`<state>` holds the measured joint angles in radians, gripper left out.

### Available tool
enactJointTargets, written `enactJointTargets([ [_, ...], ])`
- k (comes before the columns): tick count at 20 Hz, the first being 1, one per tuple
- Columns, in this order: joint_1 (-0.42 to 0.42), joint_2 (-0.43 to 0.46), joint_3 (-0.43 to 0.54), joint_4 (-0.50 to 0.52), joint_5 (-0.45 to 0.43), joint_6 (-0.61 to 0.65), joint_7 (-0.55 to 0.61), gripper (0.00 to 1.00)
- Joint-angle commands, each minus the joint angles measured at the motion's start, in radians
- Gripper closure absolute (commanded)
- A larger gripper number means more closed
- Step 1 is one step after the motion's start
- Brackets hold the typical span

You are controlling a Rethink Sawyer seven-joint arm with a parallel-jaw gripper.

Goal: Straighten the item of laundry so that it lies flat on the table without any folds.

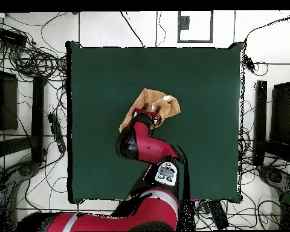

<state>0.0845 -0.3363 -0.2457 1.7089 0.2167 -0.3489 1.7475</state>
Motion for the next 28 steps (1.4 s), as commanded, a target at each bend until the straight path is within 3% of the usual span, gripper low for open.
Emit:
enactJointTargets([
  [1,0.006,0.134,0.109,-0.117,-0.021,0.029,0.114,0.00],
  [4,0.014,0.146,0.099,-0.134,-0.003,0.036,0.119,0.00],
  [7,0.092,0.149,-0.007,-0.145,0.090,0.016,0.107,0.00],
  [8,0.127,0.159,-0.058,-0.154,0.146,0.043,0.097,0.00],
  [11,0.142,0.166,-0.105,-0.178,0.201,0.139,0.100,0.00],
  [16,0.085,0.122,-0.049,-0.202,0.131,0.205,0.090,0.00],
  [17,0.102,0.126,-0.076,-0.214,0.138,0.218,0.091,1.00],
  [22,0.273,0.248,-0.342,-0.251,0.369,0.101,0.060,1.00],
  [27,0.303,0.287,-0.384,-0.237,0.423,-0.040,0.083,1.00],
  [28,0.331,0.305,-0.421,-0.218,0.475,-0.068,0.089,1.00],
])
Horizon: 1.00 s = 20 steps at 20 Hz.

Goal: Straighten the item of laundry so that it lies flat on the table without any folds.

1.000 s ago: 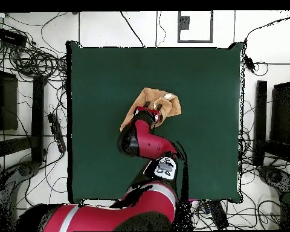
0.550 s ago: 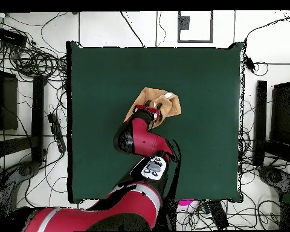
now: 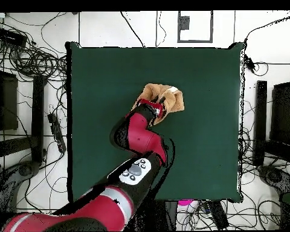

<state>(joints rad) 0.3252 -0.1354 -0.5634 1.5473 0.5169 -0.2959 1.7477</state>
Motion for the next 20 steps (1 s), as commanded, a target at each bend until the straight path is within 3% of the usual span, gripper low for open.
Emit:
enactJointTargets([
  [1,0.127,0.118,-0.156,-0.036,0.234,-0.148,0.079,1.00],
  [4,0.231,0.188,-0.290,0.028,0.454,-0.184,0.033,1.00],
  [7,0.280,0.268,-0.335,0.045,0.714,-0.259,-0.040,1.00],
  [9,0.259,0.282,-0.347,0.005,0.734,-0.268,-0.061,1.00],
  [10,0.268,0.284,-0.374,0.005,0.738,-0.241,-0.079,1.00],
  [13,0.385,0.357,-0.525,0.094,0.973,-0.007,-0.209,1.00],
  [14,0.401,0.421,-0.641,0.107,0.922,0.231,-0.118,1.00],
  [15,0.407,0.425,-0.688,0.100,0.808,0.411,-0.001,1.00],
  [17,0.419,0.357,-0.641,0.101,0.684,0.516,0.093,1.00],
  [20,0.419,0.317,-0.596,0.100,0.645,0.452,0.134,1.00],
])
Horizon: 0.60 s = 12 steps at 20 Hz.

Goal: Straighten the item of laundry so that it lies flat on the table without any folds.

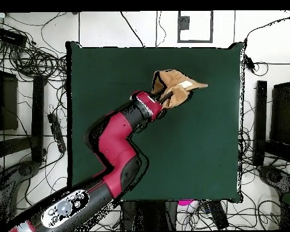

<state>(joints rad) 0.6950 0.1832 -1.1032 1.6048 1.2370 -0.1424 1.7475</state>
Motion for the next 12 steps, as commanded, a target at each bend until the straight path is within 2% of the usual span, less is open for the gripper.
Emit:
enactJointTargets([
  [1,0.041,-0.021,-0.021,0.037,-0.102,0.314,0.153,1.00],
  [3,-0.003,-0.135,0.166,0.047,-0.167,0.401,0.142,1.00],
  [5,-0.052,-0.232,0.361,0.101,-0.143,0.431,0.129,1.00],
  [7,-0.102,-0.300,0.504,0.154,-0.098,0.440,0.100,1.00],
  [9,-0.163,-0.365,0.649,0.213,-0.033,0.411,0.035,1.00],
  [10,-0.195,-0.397,0.722,0.243,-0.015,0.338,0.007,1.00],
  [12,-0.250,-0.437,0.817,0.277,-0.013,0.278,-0.026,1.00],
])
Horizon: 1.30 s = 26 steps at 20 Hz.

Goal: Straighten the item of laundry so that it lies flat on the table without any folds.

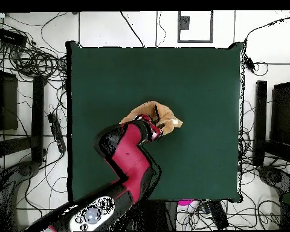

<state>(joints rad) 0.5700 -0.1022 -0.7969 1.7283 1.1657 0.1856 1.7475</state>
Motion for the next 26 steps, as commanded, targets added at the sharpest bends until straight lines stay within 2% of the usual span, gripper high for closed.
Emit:
enactJointTargets([
  [1,-0.142,-0.159,0.527,0.158,0.032,-0.059,-0.015,1.00],
  [5,-0.197,-0.174,0.559,0.161,-0.078,-0.029,0.024,1.00],
  [9,-0.214,-0.162,0.531,0.128,-0.171,0.134,0.067,1.00],
  [13,-0.195,-0.159,0.471,0.096,-0.269,0.317,0.191,1.00],
  [16,-0.213,-0.177,0.484,0.103,-0.309,0.389,0.223,1.00],
  [19,-0.250,-0.193,0.505,0.100,-0.376,0.495,0.187,1.00],
  [23,-0.303,-0.202,0.496,0.049,-0.520,0.670,0.097,1.00],
  [26,-0.341,-0.180,0.505,0.011,-0.583,0.660,0.028,1.00],
])
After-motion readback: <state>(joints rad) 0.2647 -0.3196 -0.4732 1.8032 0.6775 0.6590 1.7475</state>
